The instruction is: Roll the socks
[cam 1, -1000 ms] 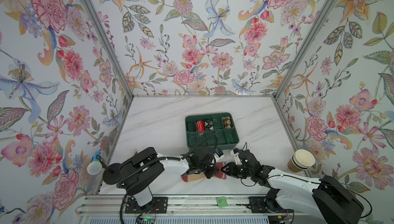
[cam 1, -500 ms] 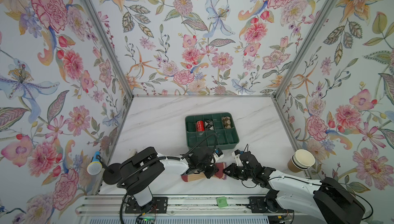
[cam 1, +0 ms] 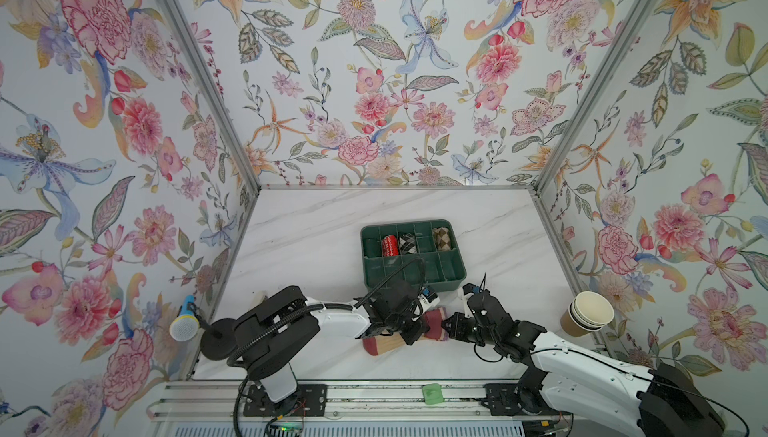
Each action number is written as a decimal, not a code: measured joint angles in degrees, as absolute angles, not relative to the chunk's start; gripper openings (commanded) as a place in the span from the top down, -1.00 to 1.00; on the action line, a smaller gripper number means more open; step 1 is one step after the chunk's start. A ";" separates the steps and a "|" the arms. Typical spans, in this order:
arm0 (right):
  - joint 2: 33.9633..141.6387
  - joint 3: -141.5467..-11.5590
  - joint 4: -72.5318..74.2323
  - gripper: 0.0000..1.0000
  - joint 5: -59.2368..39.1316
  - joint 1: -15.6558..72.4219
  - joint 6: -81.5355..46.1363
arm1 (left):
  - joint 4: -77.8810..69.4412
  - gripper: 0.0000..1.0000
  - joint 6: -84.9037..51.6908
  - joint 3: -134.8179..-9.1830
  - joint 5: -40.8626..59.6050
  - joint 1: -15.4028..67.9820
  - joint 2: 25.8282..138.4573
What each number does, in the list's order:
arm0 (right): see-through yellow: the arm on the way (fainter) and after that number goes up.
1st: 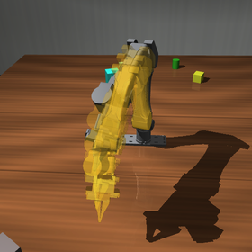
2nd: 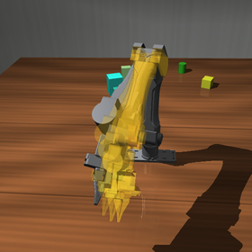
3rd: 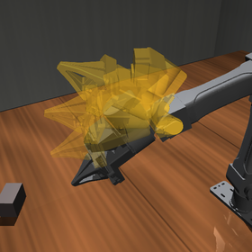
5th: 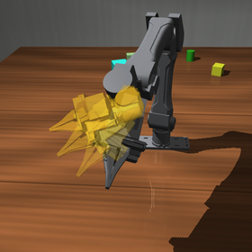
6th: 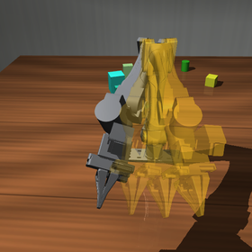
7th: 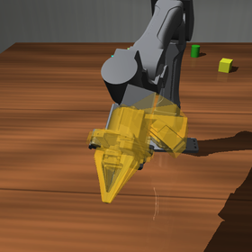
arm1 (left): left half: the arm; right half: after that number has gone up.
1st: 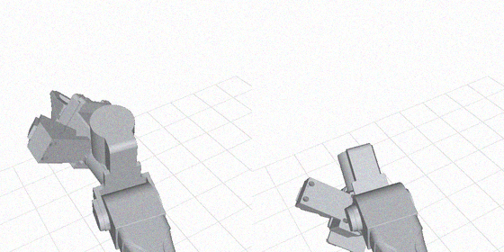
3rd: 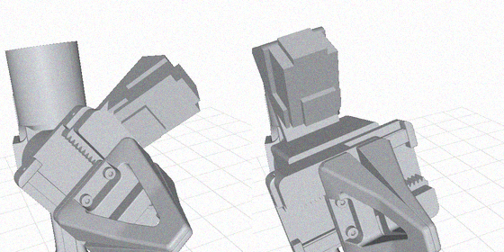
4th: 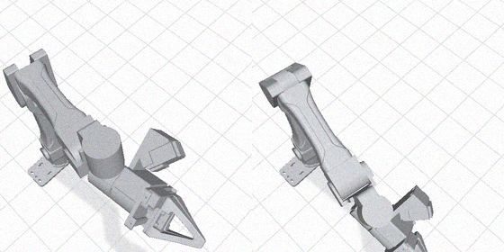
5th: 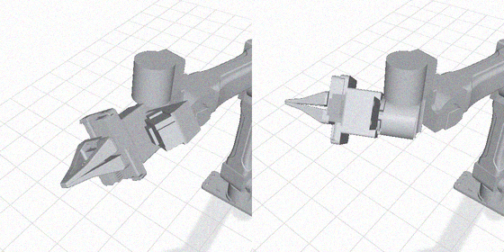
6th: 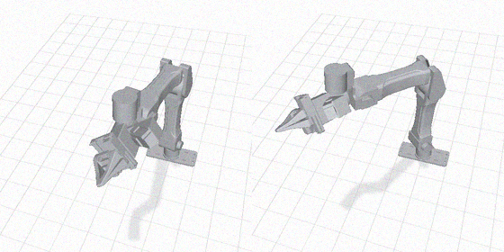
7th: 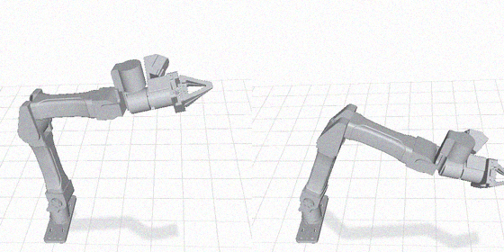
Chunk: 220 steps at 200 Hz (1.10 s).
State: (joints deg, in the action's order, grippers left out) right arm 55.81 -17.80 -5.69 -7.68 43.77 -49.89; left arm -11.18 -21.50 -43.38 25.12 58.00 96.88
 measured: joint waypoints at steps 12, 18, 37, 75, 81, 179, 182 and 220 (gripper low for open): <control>56.66 -18.79 -7.01 0.95 -6.92 43.90 -49.32 | -11.09 1.00 -21.50 -43.92 25.12 58.00 96.88; 57.41 -19.40 -7.60 0.96 -6.55 44.05 -48.95 | -11.11 1.00 -21.50 -44.14 25.12 57.98 96.86; 60.20 -21.63 -9.91 0.95 -5.04 45.08 -47.81 | -10.85 1.00 -21.50 -44.45 25.12 57.76 96.77; 65.14 -27.24 -15.31 0.95 -0.30 48.69 -45.67 | -9.15 1.00 -21.52 -44.36 25.08 56.80 95.00; 65.78 -28.03 -16.03 0.95 0.47 49.12 -45.39 | -9.15 1.00 -21.52 -44.31 25.10 56.60 94.63; 70.70 -32.58 -19.92 0.93 5.02 51.68 -43.64 | -11.55 1.00 -23.27 -44.31 26.26 56.14 97.32; 70.70 -32.58 -19.92 0.93 5.02 51.68 -43.64 | -11.49 1.00 -23.24 -44.34 26.20 56.14 97.60; 70.70 -32.58 -19.68 0.91 4.71 51.68 -43.27 | -9.72 1.00 -23.40 -45.52 25.02 56.14 100.03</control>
